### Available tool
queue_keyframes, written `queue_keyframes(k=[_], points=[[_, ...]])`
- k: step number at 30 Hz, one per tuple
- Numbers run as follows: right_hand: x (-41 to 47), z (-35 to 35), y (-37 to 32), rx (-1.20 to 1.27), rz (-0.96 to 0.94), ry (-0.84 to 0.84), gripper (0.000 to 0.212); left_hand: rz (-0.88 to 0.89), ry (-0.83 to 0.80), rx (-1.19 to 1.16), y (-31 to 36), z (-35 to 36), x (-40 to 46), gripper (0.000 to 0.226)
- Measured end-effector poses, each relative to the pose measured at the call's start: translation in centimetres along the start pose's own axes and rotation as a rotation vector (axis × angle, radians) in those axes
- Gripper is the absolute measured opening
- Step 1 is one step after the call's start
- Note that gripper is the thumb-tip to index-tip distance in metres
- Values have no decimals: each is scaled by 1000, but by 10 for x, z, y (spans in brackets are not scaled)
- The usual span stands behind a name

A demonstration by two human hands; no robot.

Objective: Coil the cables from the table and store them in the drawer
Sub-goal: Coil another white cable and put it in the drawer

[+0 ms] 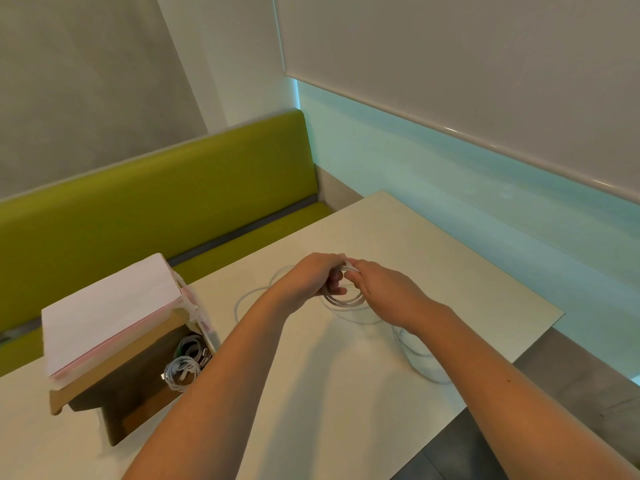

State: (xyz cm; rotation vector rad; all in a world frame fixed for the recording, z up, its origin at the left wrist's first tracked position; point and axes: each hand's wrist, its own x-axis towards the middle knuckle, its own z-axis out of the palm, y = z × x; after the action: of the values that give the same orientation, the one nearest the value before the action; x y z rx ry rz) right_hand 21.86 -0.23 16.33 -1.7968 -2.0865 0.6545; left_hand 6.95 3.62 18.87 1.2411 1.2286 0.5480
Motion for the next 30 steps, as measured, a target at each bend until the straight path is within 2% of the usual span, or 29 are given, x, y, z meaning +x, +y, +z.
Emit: queue_keyframes(k=[3, 5, 8, 11, 15, 20, 25, 27, 30], points=[[2, -3, 0, 41, -17, -57, 35, -38, 19, 39, -4, 1, 3, 28], [3, -7, 0, 177, -7, -90, 25, -48, 36, 46, -8, 0, 4, 28], [2, -16, 3, 357, 19, -94, 26, -61, 36, -75, -10, -4, 3, 27], [1, -25, 12, 475, 31, -46, 17, -34, 56, -204, -12, -15, 3, 28], [0, -16, 30, 289, 80, -32, 21, 0, 111, -343, -11, -27, 3, 29], [-7, 33, 56, 319, 197, -105, 14, 37, 97, -558, -8, -30, 4, 27], [-23, 66, 68, 402, 311, -379, 16, 40, 87, -690, -7, -30, 7, 24], [-27, 68, 67, 571, 373, -448, 14, 26, 105, -695, -7, -31, 8, 22], [-27, 63, 62, 1014, 472, -381, 17, -2, 158, -674, -9, -29, 9, 21]])
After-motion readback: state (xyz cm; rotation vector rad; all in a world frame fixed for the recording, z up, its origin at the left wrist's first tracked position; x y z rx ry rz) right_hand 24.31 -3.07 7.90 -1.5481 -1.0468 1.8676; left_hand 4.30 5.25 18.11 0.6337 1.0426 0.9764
